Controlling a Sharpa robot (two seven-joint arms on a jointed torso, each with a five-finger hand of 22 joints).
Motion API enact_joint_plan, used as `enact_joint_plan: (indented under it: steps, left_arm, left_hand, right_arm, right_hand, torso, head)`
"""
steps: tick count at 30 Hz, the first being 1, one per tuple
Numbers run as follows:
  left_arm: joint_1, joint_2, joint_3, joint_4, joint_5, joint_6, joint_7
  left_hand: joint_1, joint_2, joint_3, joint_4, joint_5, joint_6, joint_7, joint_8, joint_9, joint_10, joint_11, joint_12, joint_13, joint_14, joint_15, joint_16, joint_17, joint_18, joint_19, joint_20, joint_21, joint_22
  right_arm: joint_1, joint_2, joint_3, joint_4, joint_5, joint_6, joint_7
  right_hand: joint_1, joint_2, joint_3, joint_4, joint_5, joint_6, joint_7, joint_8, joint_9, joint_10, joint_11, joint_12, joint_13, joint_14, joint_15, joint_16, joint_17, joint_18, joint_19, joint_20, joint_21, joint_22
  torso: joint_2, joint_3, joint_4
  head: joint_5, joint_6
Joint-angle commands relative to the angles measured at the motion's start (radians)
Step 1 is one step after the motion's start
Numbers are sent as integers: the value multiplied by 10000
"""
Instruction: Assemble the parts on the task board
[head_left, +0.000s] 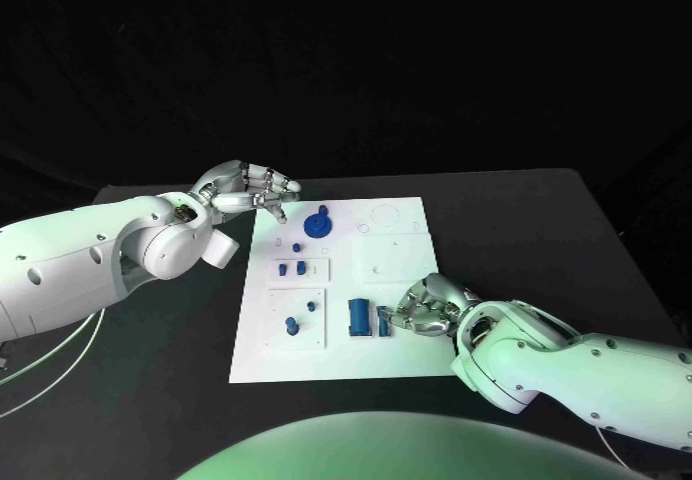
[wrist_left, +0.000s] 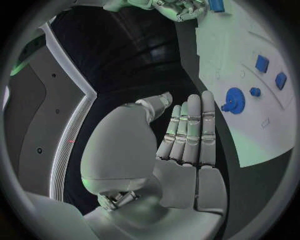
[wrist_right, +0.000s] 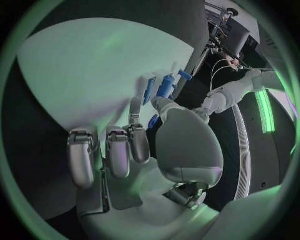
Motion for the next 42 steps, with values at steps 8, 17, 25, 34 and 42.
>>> enact_joint_plan:
  steps: [8, 17, 25, 34, 42]
  left_arm:
    - [4, 20, 6, -21, 183, -45, 201]
    - [-42, 154, 4, -147, 1192, -751, 813]
    - [-281, 597, 4, -594, 3107, -1254, 2111]
    - [-503, 1425, 8, -1689, 4150, -1234, 2998]
    - [-510, 1363, -5, -1272, 3193, -1651, 2161]
  left_hand:
    - [27, -19, -15, -41, 48, -64, 0, 39, -13, -33, 10, 47, -14, -2, -24, 39, -16, 133, -3, 6, 27, 17]
    - [-36, -2, -3, -12, 46, -50, -9, 52, -15, -15, 8, 64, -11, -50, -12, 12, -28, 128, -58, 21, 9, 13]
    - [-226, 15, 325, 90, 52, -333, 25, 33, -50, -81, 165, -523, -106, -1327, 346, -2355, -1058, 76, -1225, 425, -1788, -964]
    - [-557, -10, -268, 421, 34, -673, -302, -234, -156, 620, 494, -2839, -104, -1737, 947, -6801, -2074, 49, -1797, 1246, -5991, -3561]
    - [-6561, 2133, -6181, -650, -499, -8384, -2141, -3537, -1938, -8741, -1482, -5141, -733, -9684, -754, -10560, -3525, -1701, -8791, -1645, -8696, -4636]
  right_arm:
    - [186, -693, 1, 56, 2032, -278, 4129]
    - [838, -714, 50, -1372, 5822, 46, 7466]
    - [1302, 139, 190, -3988, 8756, 271, 9197]
    - [1395, 1101, 288, -5919, 10308, 993, 9932]
    - [1240, 908, 544, -5104, 9557, -175, 9358]
  right_hand:
    - [1460, -277, 544, -151, 31, -556, 279, -359, -108, -255, 148, -1004, 682, 997, 125, -97, 2479, 90, 809, 76, -667, 2409]
    - [2451, -341, 1374, -565, 14, -1489, 795, -713, -118, -2565, 633, -4182, -1810, -20, 555, -2329, 292, 835, -601, 484, -4701, 1049]
    - [2535, -421, 2496, -1138, -13, -2152, 1227, -1113, -414, -4346, 965, -7122, -4810, -1914, 841, -6351, -3185, 1727, -2499, 753, -10980, -1838]
    - [2050, -541, 2707, -1360, -49, -2377, 1646, -2198, -1429, -4441, 1555, -10729, -9024, -3716, 1540, -11479, -6477, 1718, -3897, 1390, -13629, -4188]
    - [-3803, 2017, -2473, -2924, -4706, -10525, -230, -5176, -5912, -14684, 375, -14195, -13075, -14667, 967, -15668, -13080, -66, -14662, -142, -15662, -13079]
  torso:
    - [-59, 2, -47]
    - [-285, -102, -179]
    - [-530, -92, -313]
    - [-749, 19, -279]
    - [-720, -81, -26]
  head:
    - [31, 0]
    - [92, 397]
    - [190, 1087]
    - [308, 1477]
    - [109, 1632]
